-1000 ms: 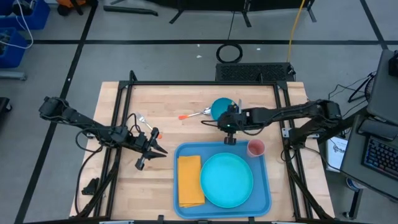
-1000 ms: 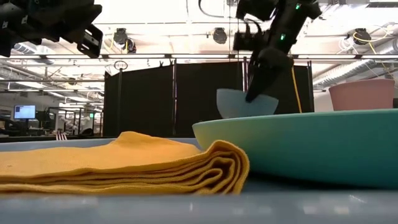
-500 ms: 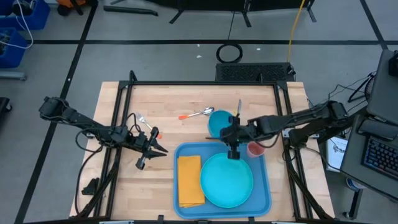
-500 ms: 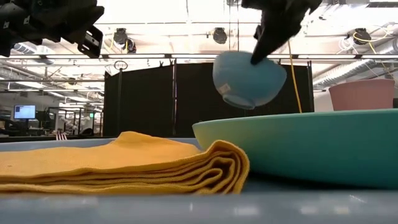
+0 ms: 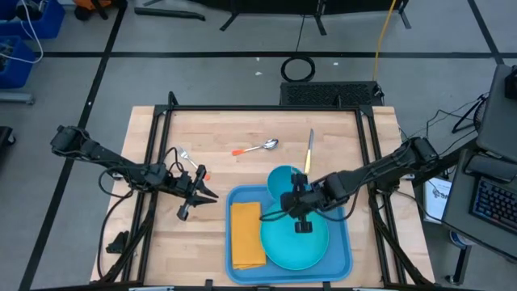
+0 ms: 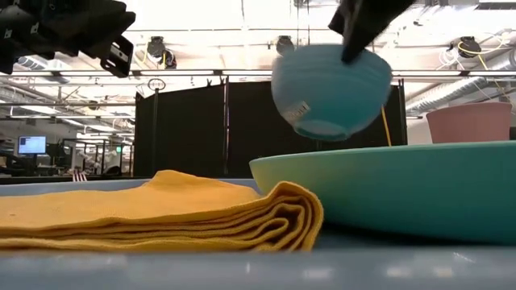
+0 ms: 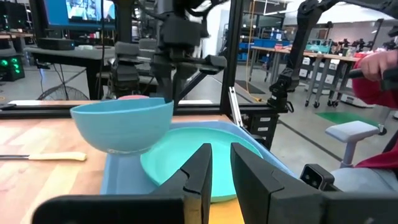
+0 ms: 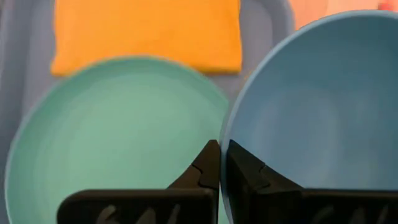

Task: Set up tray
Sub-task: Put the blue bowl on the light blue plate

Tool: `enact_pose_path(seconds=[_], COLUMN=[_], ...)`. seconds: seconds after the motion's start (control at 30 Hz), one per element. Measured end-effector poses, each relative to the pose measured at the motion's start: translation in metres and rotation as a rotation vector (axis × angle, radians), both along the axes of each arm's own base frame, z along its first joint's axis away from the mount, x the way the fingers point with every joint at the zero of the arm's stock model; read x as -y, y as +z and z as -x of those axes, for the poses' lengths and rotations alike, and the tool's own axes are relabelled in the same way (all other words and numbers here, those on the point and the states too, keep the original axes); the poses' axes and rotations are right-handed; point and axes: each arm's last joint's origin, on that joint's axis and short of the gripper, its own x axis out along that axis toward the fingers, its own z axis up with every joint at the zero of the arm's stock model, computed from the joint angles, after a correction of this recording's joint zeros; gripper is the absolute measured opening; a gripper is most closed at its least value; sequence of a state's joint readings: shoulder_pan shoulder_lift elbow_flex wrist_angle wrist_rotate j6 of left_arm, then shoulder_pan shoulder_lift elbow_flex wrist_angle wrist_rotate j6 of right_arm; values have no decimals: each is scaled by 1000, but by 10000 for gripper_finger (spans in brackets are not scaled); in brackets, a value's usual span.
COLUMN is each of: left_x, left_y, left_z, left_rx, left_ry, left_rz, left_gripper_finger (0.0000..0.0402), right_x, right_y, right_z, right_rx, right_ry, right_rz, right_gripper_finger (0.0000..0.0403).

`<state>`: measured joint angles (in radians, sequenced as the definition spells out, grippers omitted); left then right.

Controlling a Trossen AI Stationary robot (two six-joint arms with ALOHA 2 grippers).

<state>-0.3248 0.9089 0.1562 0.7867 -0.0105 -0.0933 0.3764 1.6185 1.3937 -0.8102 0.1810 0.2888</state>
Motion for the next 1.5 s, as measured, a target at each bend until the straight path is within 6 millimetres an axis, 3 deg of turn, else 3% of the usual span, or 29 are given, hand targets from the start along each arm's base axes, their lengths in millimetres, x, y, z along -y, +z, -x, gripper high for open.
enact_pose_path(seconds=[0.37,0.7,0.87,1.03,1.5], left_x=[0,0,0,0,-1], left_y=[-1,-1,-1,-1,-3], left_z=[0,0,0,0,0], left_rx=[-8,-16,-16,-18,-33], left_ry=[0,17,18,18,26], left_rz=[1,3,3,7,7], left_gripper_finger=[63,63,63,63,63], right_x=[-39,-69,-82,-92,-111], right_y=[-20,-22,-36,-53,-57], right_z=[4,10,10,10,21], right_rx=[-69,-23,-63,-116,-119], right_ry=[0,14,23,43,50], right_rz=[-89,-155,-167,-162,-156], right_gripper_finger=[0,0,0,0,0])
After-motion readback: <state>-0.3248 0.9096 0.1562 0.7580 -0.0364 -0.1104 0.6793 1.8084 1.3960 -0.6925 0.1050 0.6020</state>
